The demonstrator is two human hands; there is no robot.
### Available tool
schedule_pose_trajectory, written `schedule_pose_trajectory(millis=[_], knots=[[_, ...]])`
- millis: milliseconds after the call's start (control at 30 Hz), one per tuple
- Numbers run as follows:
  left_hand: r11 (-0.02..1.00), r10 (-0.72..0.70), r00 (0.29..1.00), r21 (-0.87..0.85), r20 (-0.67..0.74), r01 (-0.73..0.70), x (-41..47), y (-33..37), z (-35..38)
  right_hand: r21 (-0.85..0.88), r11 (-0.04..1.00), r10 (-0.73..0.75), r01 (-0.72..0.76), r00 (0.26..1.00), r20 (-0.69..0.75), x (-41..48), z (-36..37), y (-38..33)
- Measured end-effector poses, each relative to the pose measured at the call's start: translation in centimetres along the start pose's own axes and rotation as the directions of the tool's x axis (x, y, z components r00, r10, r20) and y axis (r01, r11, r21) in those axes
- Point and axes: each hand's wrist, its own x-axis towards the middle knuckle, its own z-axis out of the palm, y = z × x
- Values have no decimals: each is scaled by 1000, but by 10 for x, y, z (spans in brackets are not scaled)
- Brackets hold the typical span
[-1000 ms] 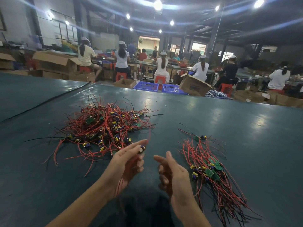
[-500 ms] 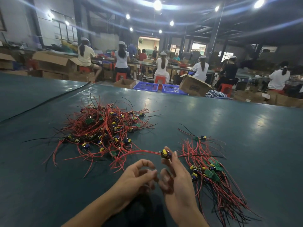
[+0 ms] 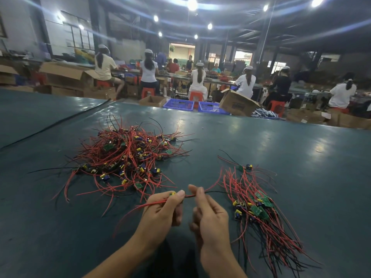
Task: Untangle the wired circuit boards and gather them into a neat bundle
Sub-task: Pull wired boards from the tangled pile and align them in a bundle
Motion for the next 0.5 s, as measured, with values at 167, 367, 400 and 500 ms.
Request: schedule_pose_trajectory(millis=[167,367,400,500], knots=[[995,18,999,100,39,-22,2,3,-4,191,981,13,26,979,-202,22,-27,-18],[995,-21,995,97,98,11,3,0,-8,149,988,-14,28,995,-94,13,-22,-14],[995,-28,994,94,104,19,3,-1,-8,80,997,-6,9,999,-32,9,-17,-10],[995,-47,990,92,135,35,2,-3,-8,-139,989,-30,50,990,137,-5,0,1]])
